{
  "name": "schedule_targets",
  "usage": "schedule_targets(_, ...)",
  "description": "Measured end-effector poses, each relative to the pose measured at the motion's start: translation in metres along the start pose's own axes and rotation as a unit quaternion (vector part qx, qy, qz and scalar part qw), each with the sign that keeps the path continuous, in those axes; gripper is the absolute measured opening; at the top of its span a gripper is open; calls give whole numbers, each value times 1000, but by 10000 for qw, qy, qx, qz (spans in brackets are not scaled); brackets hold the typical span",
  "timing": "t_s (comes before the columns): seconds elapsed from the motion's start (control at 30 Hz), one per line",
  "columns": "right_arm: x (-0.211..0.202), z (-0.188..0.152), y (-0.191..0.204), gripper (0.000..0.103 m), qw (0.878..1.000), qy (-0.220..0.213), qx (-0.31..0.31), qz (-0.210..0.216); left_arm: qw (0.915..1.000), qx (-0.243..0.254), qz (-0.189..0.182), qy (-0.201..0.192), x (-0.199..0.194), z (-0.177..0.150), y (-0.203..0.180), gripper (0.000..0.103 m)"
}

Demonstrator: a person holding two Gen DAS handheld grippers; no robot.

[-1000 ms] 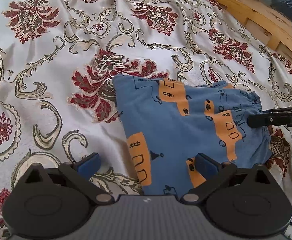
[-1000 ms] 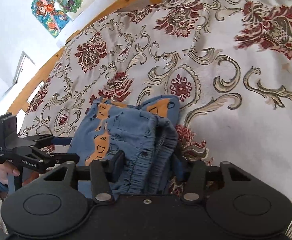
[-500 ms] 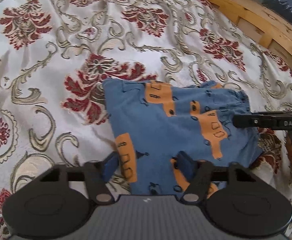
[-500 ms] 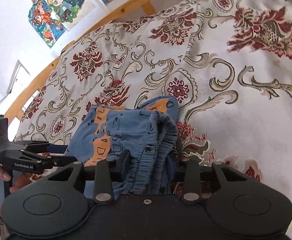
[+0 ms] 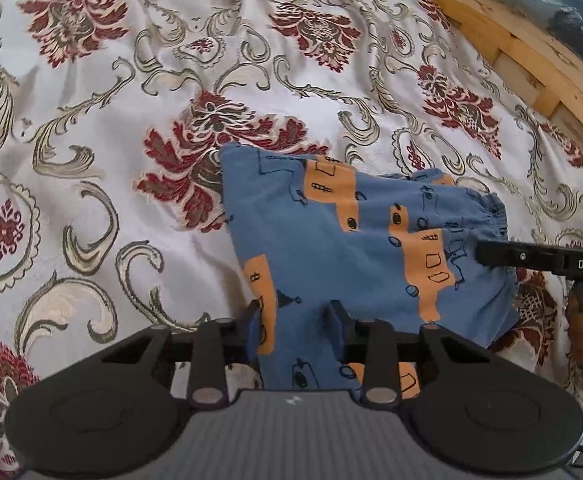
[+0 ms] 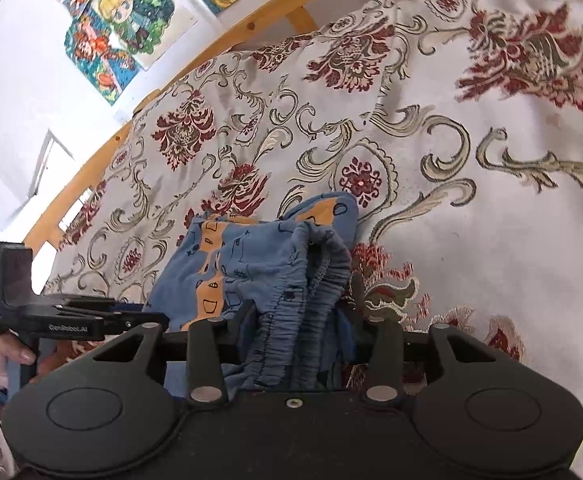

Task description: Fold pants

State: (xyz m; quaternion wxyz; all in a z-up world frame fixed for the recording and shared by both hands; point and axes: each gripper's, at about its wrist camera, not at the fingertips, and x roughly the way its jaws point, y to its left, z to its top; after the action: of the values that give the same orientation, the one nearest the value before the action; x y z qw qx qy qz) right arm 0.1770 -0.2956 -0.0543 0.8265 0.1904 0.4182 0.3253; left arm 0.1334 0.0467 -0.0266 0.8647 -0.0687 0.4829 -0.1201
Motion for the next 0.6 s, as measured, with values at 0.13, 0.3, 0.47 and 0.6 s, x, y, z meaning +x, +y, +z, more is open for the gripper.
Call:
schedule_targets(0.13, 2, -2, 5, 34, 9999, -13, -71, -144, 9999, -21, 100, 41, 0, 2, -4, 28)
schedule_targets(0.3, -1, -7, 26, 27, 9975, -135, -470, -516, 9990, 200, 406, -19, -2, 2, -19, 17)
schedule_targets(0.47, -7, -17, 50, 23, 9912, -391, -901, -885, 9976, 293, 616, -123, -7, 0, -28, 11)
schedule_targets(0.6, -11, -27, 69, 22, 9830, -619, -1255, -1185, 9973, 151, 688, -214, -10, -1, -31, 9)
